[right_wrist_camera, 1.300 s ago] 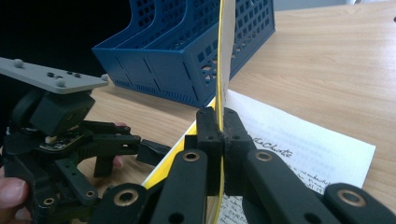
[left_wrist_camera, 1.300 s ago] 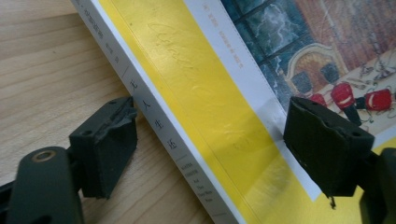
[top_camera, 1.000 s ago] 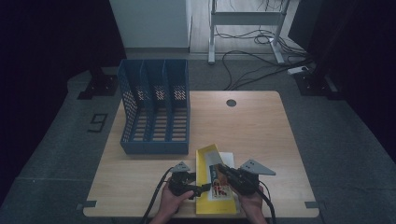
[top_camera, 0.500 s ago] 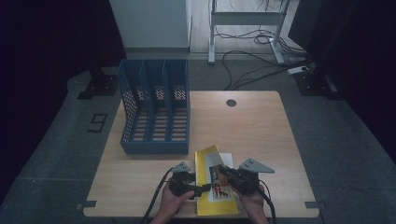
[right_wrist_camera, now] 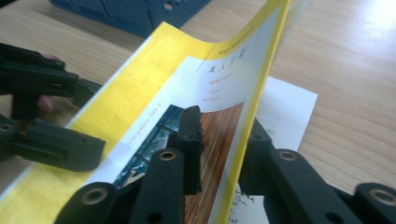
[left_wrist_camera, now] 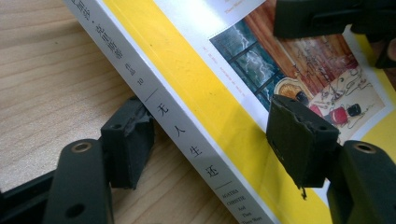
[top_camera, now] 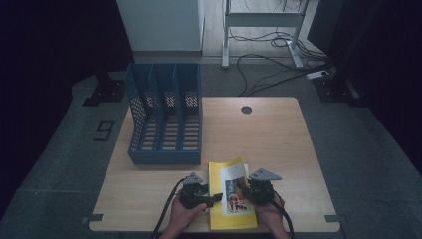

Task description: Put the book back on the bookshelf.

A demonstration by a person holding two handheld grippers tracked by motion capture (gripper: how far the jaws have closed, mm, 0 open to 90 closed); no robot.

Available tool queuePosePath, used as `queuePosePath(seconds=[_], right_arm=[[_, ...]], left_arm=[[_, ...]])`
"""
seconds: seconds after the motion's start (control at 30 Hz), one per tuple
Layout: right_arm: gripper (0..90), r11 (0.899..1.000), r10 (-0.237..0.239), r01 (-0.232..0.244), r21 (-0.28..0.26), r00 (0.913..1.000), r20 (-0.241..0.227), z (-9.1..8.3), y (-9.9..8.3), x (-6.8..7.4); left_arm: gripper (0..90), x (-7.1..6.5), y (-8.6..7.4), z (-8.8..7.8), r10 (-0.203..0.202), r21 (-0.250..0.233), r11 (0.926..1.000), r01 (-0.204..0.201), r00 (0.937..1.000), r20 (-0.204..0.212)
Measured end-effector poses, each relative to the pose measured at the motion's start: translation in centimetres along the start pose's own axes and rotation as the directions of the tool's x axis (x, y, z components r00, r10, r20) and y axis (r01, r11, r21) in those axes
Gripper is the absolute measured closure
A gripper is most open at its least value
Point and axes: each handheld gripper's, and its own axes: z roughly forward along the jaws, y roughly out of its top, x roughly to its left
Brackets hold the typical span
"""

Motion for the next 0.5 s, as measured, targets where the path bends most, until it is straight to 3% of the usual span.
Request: queuePosePath(seconds=[0.2, 0.5], right_arm=[[59.8, 0.999, -0.025, 0.025, 0.026, 0.9993, 0.026, 0.50, -0.31, -0.03], [42.2, 0.998, 0.005, -0.008, 0.066, 0.9986, 0.052, 1.04, -0.62, -0.70]], left_arm=[[32.9, -0.12, -0.01, 0.03, 0.002, -0.001, 1.0000, -0.002, 0.9999, -0.012], [33.2, -0.18, -0.01, 0.03, 0.003, 0.000, 1.0000, -0.003, 0.9998, -0.019]])
